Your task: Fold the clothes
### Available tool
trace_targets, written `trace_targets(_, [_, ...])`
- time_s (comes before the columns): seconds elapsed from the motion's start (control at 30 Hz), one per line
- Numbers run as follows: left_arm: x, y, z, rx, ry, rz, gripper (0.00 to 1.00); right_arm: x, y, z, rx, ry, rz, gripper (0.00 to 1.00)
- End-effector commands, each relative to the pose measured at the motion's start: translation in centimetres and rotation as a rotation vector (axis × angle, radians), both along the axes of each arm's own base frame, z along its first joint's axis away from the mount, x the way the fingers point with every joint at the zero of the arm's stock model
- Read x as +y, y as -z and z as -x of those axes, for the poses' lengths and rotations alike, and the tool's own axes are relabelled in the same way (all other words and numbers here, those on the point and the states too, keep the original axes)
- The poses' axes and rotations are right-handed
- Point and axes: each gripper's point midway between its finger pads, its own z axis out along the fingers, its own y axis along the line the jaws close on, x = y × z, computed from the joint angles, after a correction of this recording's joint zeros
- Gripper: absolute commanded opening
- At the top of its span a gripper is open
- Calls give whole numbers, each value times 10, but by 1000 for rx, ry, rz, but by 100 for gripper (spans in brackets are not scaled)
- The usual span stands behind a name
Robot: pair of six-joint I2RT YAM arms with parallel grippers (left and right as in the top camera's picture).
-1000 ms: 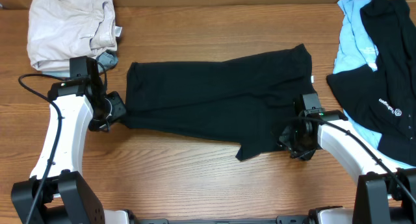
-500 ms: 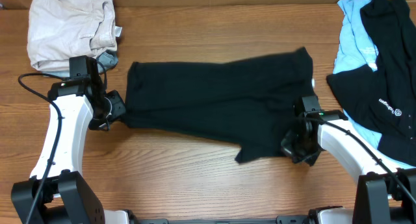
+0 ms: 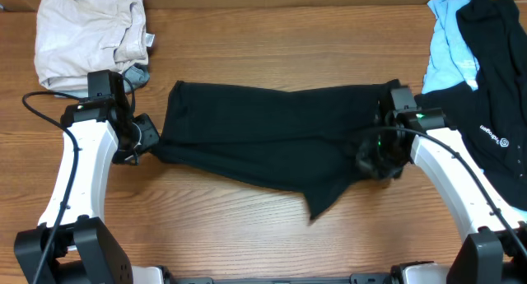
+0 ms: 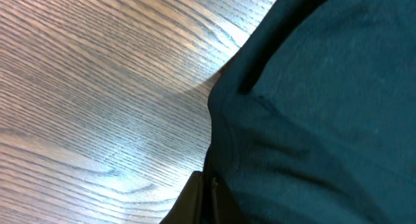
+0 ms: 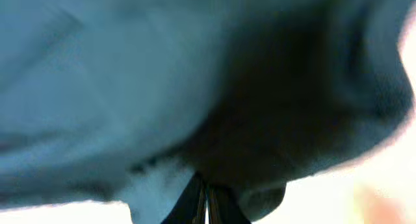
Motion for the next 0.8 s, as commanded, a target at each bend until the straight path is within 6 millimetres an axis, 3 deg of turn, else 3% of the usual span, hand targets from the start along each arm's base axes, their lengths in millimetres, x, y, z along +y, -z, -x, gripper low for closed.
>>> trace_targets(0.0, [5, -8, -6, -30, 17, -28, 4, 6, 2, -34, -105, -26, -11, 4])
trace_targets(0.13, [5, -9, -10, -49, 17, -32, 4, 12, 12, -81, -243, -26, -28, 4])
trace_targets(0.2, [6, -10, -12, -56, 17, -33, 4, 14, 18, -93, -272, -26, -33, 6])
trace_targets(0.27, [6, -10, -14, -65, 17, -34, 4, 16, 21, -95, -266, -28, -43, 44])
trace_targets(0.33, [6, -11, -16, -71, 17, -36, 4, 18, 18, -91, -245, -31, -55, 57])
trace_targets(0.6, [7, -11, -18, -81, 16, -38, 4, 14, -30, -59, -158, -59, -42, 62])
trace_targets(0.77, [7, -11, -18, -80, 16, -38, 4, 12, -14, -30, -57, -88, -21, 61])
